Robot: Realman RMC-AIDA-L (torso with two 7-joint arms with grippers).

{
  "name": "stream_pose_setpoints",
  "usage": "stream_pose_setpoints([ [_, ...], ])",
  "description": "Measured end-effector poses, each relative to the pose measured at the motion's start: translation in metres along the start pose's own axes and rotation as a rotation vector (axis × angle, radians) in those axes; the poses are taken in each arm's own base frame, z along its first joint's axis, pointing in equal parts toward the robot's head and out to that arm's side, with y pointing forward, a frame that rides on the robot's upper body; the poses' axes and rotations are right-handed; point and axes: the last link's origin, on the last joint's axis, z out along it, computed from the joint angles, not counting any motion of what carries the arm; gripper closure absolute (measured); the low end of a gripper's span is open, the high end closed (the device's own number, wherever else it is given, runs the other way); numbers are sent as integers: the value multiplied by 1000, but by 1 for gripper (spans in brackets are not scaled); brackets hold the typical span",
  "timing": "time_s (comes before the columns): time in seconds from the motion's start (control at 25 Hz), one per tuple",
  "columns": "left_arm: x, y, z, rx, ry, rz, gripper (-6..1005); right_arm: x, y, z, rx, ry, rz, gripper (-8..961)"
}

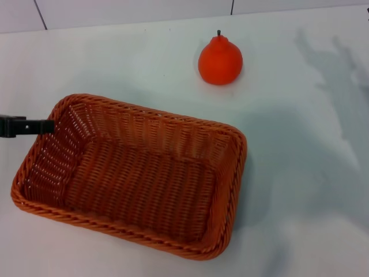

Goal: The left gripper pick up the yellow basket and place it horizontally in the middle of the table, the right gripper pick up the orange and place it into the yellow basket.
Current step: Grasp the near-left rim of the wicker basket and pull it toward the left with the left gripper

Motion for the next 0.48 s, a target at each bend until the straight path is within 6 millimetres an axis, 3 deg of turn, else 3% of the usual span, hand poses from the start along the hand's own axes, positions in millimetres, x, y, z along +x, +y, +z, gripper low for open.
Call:
stream_pose_setpoints([
  [0.48,-5,8,20,24,-120,16,182,-2,3,1,-22,-17,-3,28],
])
